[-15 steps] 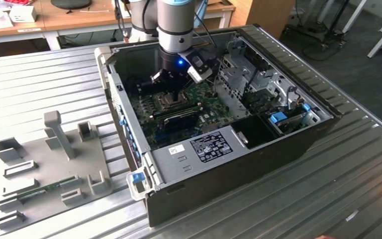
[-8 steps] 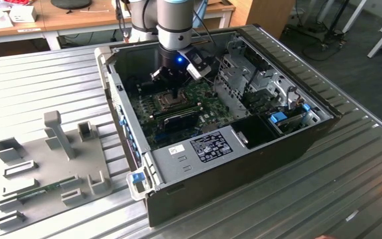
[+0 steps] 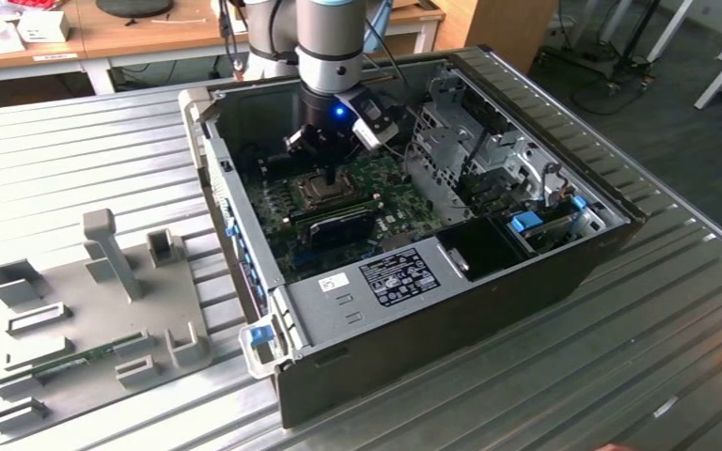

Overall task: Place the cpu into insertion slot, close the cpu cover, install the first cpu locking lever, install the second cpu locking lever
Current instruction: 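Install the second cpu locking lever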

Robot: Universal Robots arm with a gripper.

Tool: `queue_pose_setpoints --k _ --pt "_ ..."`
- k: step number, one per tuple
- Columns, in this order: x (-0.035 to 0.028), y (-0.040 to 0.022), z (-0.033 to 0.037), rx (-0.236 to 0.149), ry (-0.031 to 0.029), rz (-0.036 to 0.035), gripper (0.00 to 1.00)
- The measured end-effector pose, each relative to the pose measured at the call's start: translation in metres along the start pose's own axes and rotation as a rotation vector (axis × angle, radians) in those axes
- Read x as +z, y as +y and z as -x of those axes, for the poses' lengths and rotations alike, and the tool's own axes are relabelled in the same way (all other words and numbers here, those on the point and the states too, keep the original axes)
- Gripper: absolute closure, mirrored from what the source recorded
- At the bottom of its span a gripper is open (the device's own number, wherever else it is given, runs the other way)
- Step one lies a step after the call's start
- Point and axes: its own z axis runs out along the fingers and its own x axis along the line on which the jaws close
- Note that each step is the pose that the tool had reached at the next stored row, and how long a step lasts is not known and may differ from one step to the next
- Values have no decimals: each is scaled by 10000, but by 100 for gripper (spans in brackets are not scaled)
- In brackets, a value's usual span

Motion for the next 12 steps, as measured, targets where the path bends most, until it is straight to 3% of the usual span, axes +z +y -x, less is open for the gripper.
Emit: queue_pose_setpoints --k 12 --pt "-77 3 5 -3 2 0 89"
